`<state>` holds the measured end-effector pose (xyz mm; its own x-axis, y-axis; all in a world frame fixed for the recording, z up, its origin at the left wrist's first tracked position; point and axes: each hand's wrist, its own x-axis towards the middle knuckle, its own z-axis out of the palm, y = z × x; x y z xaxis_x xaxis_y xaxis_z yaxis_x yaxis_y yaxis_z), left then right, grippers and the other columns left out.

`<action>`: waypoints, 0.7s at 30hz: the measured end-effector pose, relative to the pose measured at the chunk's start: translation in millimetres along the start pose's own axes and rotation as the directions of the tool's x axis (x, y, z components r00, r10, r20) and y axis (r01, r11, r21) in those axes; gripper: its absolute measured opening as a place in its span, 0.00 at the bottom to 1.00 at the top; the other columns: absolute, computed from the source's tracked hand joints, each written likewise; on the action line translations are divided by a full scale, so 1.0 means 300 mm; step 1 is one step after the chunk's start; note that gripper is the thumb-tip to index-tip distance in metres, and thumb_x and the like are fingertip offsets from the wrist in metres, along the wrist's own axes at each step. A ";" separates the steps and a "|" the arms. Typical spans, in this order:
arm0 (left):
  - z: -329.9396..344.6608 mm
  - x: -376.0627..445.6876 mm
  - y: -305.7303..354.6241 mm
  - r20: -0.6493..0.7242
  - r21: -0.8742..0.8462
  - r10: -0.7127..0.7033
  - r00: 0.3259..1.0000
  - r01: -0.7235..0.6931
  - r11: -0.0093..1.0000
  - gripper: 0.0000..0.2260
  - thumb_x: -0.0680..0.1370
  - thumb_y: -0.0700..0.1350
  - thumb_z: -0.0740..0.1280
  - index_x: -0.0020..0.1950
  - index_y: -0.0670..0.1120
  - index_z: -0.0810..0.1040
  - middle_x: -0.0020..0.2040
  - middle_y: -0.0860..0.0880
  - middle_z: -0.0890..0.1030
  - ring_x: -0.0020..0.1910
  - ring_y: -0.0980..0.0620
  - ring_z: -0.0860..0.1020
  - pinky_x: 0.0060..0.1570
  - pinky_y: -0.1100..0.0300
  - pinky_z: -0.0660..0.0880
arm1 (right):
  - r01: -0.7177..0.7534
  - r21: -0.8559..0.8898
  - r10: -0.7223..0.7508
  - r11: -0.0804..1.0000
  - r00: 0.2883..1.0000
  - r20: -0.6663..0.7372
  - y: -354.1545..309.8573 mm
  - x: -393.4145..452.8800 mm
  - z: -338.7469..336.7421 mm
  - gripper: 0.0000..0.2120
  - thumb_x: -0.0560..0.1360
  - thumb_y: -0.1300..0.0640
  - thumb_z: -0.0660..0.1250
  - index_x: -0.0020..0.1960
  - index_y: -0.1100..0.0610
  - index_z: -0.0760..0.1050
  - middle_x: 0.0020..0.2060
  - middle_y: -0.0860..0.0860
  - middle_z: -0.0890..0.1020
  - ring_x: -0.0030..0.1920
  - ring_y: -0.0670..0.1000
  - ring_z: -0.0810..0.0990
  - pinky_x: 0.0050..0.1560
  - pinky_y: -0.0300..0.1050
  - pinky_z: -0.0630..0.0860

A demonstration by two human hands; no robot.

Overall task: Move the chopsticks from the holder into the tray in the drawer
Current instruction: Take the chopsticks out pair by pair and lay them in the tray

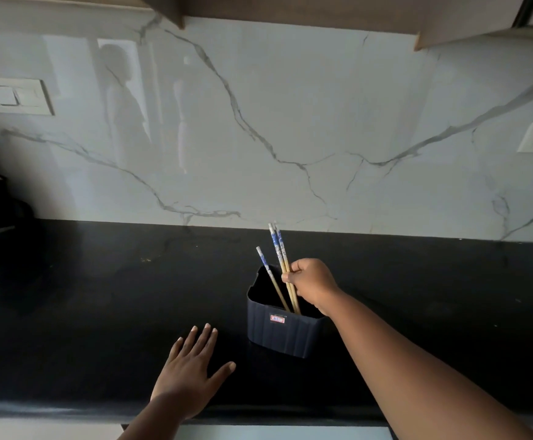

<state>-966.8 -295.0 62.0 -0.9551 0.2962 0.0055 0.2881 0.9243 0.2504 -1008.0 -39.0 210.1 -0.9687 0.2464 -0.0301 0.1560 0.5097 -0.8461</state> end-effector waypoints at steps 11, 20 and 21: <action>-0.317 0.000 0.144 -0.242 -0.038 0.225 0.944 -0.241 0.970 0.38 0.79 0.62 0.54 0.75 0.48 0.32 0.78 0.51 0.35 0.73 0.54 0.28 0.73 0.58 0.35 | 0.126 0.419 -0.135 0.899 0.991 -0.010 -0.356 -0.184 -0.211 0.02 0.76 0.62 0.70 0.48 0.59 0.79 0.42 0.55 0.85 0.41 0.52 0.86 0.38 0.42 0.82; -0.789 -0.081 0.363 -0.580 0.403 0.767 0.273 -0.722 0.562 0.21 0.85 0.48 0.51 0.56 0.43 0.83 0.62 0.46 0.80 0.65 0.43 0.75 0.66 0.48 0.70 | -0.211 0.668 -0.006 0.713 0.952 0.307 -0.487 -0.334 -0.201 0.06 0.75 0.65 0.69 0.39 0.63 0.79 0.27 0.53 0.82 0.23 0.47 0.78 0.22 0.36 0.74; -0.804 -0.092 0.373 -0.569 0.391 0.781 0.256 -0.751 0.531 0.22 0.85 0.48 0.51 0.54 0.43 0.84 0.60 0.47 0.81 0.63 0.46 0.77 0.65 0.50 0.71 | -0.228 0.663 0.003 0.713 0.947 0.322 -0.494 -0.345 -0.206 0.06 0.74 0.64 0.70 0.39 0.64 0.79 0.27 0.53 0.82 0.22 0.47 0.78 0.21 0.36 0.73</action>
<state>-924.9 -257.9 323.3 -0.0591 0.6613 0.7478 0.8977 0.3628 -0.2500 -918.9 -89.1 371.4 -0.9789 -0.0307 -0.2022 0.2036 -0.2395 -0.9493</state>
